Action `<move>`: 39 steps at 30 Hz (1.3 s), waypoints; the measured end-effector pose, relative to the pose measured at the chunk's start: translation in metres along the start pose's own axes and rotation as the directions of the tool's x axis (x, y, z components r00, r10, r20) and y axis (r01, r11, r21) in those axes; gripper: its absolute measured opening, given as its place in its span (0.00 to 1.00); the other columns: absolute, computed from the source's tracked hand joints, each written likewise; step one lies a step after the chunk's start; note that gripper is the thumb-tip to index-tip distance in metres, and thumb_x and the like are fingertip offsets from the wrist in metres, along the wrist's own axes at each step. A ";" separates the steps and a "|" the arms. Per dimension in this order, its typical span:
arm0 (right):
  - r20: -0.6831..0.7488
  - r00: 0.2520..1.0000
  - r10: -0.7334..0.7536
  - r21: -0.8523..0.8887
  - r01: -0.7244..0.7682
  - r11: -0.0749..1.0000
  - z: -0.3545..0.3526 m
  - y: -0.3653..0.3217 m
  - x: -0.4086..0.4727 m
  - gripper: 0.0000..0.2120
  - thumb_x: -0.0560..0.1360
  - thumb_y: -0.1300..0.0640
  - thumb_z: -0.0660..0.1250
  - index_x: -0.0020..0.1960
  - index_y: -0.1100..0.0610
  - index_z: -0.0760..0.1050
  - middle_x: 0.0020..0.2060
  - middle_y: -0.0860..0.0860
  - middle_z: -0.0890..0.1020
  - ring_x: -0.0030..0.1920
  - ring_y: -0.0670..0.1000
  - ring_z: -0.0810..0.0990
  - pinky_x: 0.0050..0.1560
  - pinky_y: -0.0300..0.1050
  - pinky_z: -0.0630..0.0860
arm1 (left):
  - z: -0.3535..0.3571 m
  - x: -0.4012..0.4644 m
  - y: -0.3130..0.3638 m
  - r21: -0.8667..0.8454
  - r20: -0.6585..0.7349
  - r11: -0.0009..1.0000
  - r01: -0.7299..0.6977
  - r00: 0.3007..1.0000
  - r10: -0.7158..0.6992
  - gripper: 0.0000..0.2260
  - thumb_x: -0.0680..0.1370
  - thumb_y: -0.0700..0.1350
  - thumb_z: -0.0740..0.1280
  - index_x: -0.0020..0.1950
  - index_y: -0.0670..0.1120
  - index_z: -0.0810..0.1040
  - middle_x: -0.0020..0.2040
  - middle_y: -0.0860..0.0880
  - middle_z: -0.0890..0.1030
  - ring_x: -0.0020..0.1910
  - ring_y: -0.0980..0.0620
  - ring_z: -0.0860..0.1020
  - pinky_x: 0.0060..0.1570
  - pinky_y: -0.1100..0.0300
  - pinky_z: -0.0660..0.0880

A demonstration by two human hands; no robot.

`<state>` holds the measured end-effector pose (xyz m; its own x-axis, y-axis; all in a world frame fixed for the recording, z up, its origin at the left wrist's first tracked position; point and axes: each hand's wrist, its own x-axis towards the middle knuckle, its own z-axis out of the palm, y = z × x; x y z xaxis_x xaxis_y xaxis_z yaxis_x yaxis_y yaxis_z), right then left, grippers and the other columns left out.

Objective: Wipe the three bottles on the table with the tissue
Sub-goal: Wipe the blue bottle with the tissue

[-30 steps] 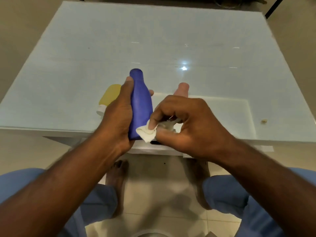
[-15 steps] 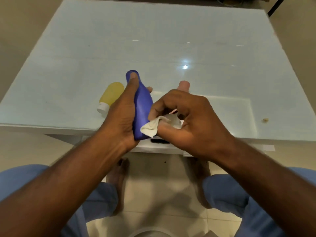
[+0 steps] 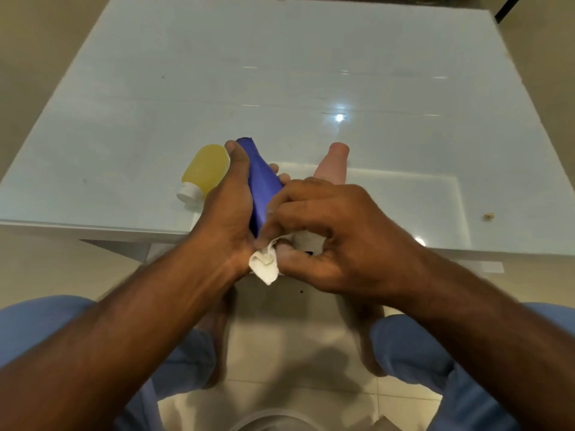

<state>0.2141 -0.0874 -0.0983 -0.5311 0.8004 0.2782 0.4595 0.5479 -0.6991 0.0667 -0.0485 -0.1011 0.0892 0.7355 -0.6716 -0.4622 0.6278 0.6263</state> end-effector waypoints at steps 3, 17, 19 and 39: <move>0.027 0.999 0.033 -0.021 -0.032 0.999 -0.017 0.005 0.000 0.02 0.72 0.58 0.75 0.44 0.54 0.86 0.42 0.44 0.83 0.44 0.46 0.82 0.59 0.66 0.74 | -0.001 0.006 0.000 0.056 0.053 0.997 -0.054 0.997 0.051 0.28 0.79 0.68 0.55 0.53 0.46 0.80 0.44 0.47 0.86 0.40 0.50 0.86 0.36 0.55 0.82; -0.345 0.923 0.174 -0.102 -0.221 0.970 -0.024 0.024 0.006 0.09 0.75 0.66 0.72 0.51 0.56 0.86 0.48 0.48 0.84 0.50 0.44 0.81 0.53 0.34 0.76 | 0.005 -0.011 -0.027 0.271 0.299 0.962 -0.037 0.953 -0.048 0.40 0.76 0.74 0.47 0.56 0.42 0.81 0.43 0.39 0.83 0.37 0.44 0.81 0.43 0.51 0.80; -0.362 0.914 0.183 -0.114 -0.238 0.964 -0.025 0.025 0.006 0.09 0.75 0.65 0.71 0.51 0.55 0.86 0.48 0.47 0.84 0.50 0.43 0.81 0.52 0.34 0.76 | 0.005 -0.011 -0.025 0.255 0.325 0.966 -0.029 0.944 -0.057 0.44 0.74 0.76 0.44 0.55 0.41 0.81 0.43 0.38 0.82 0.37 0.44 0.80 0.42 0.51 0.80; -0.321 0.945 0.063 0.013 -0.062 0.998 -0.004 -0.004 -0.002 0.07 0.73 0.68 0.75 0.50 0.60 0.85 0.47 0.49 0.85 0.49 0.44 0.81 0.55 0.41 0.74 | 0.003 -0.006 -0.016 0.020 0.543 0.996 0.082 0.836 -0.080 0.40 0.76 0.74 0.49 0.67 0.44 0.79 0.65 0.43 0.81 0.65 0.45 0.79 0.64 0.52 0.75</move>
<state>0.2160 -0.0904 -0.0930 -0.2446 0.8689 0.4302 0.4827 0.4939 -0.7232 0.0760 -0.0624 -0.1061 0.5902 0.7031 -0.3965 -0.4353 0.6909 0.5772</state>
